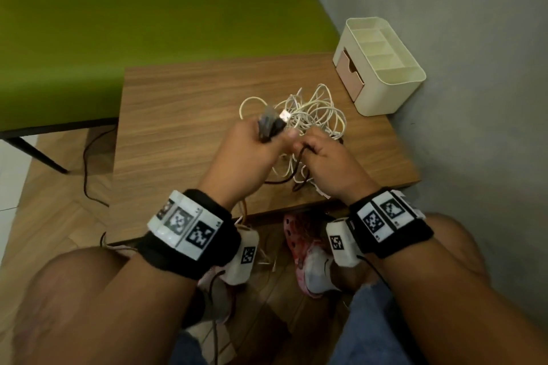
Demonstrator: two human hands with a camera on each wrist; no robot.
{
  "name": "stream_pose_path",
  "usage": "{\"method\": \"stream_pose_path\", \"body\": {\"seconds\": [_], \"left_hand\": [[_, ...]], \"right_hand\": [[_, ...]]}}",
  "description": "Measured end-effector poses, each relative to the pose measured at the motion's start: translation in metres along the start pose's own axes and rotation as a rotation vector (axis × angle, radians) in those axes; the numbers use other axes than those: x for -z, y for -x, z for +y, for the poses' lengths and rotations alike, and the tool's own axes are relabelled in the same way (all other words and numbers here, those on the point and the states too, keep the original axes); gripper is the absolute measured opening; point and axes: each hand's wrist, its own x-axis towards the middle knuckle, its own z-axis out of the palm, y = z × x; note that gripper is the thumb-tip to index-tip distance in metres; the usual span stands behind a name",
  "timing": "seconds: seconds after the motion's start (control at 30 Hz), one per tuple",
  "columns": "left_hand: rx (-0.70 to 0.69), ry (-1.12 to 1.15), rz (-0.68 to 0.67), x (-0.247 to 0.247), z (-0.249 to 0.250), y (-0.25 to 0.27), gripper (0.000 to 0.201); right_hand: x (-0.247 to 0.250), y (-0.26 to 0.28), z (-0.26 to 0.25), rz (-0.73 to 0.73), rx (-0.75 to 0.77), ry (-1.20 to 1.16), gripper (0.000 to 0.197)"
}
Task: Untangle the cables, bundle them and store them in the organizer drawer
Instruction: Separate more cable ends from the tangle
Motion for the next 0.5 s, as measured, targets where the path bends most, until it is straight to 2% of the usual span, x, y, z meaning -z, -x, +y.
{"method": "stream_pose_path", "body": {"seconds": [0.1,0.23,0.33,0.4,0.5], "left_hand": [[0.007,-0.045,-0.089,-0.014,-0.01,0.003,0.016],[0.04,-0.087,-0.127,-0.011,-0.019,0.002,0.02],[0.049,-0.042,-0.067,-0.007,-0.021,0.005,0.033],[0.029,0.044,0.003,-0.005,-0.02,0.008,0.029],[-0.036,0.15,0.055,0.0,-0.005,0.016,0.018]], "right_hand": [[0.001,-0.002,-0.005,-0.086,0.011,0.076,0.021],[0.002,-0.002,-0.005,-0.072,-0.071,-0.045,0.046],[0.006,0.001,-0.004,-0.052,-0.037,-0.129,0.043],[0.008,0.004,-0.002,-0.059,-0.007,-0.16,0.035],[0.004,0.008,0.008,-0.125,0.032,-0.054,0.038]]}}
